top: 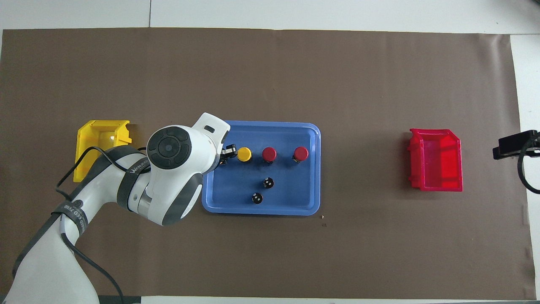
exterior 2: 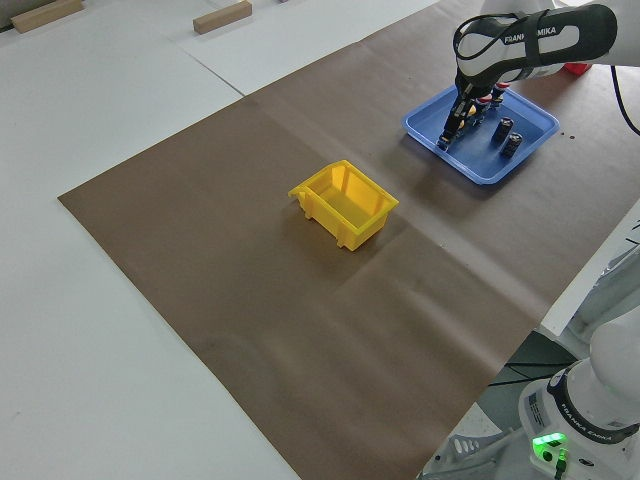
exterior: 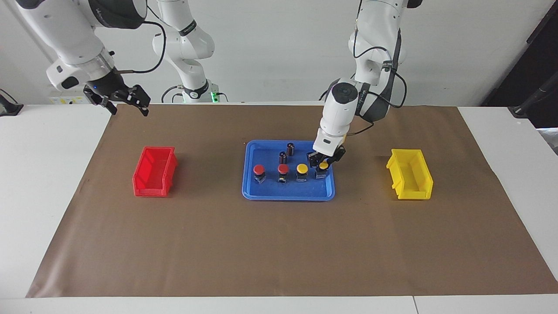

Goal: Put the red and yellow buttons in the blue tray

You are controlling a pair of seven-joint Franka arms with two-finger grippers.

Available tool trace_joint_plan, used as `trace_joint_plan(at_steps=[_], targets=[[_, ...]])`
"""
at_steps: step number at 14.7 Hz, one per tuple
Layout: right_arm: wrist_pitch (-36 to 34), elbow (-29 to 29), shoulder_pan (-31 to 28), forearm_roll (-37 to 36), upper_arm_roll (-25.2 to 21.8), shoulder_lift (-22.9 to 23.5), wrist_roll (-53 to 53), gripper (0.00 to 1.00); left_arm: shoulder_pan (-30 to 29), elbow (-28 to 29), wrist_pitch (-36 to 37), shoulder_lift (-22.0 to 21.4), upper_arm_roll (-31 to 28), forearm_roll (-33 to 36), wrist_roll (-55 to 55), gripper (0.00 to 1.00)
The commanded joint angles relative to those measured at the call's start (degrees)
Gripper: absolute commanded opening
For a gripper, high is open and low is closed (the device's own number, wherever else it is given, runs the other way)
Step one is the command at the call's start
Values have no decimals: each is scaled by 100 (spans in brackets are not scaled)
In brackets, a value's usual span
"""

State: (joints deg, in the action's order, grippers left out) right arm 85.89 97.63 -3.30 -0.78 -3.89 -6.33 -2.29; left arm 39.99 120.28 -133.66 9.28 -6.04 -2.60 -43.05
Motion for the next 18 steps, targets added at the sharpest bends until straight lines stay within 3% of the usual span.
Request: trace_joint_plan(at_steps=[1,4,9,13,16,18], targets=[[95,-174,-101,-439,99,194,-281,100,-26,-92,-46,56,-11,172,-63,81],[-203,-534,-48,-458,116,370,-281,100,-96,-426,278,56,-55,224,120,100],[-257,-544,-75,-212,107,361,-290,100,-754,-1812,2403,-76,-55,190,1323,100],[-265,-544,-48,-81,116,361,-246,100,-1422,-2535,3038,-304,-73,163,2079,100],[-239,-561,-92,95,107,387,-115,100,-2151,-3281,4108,-296,-82,137,2948,100],[-248,-579,-101,227,108,387,158,100,-2407,-3371,4488,-505,-90,163,3930,100]])
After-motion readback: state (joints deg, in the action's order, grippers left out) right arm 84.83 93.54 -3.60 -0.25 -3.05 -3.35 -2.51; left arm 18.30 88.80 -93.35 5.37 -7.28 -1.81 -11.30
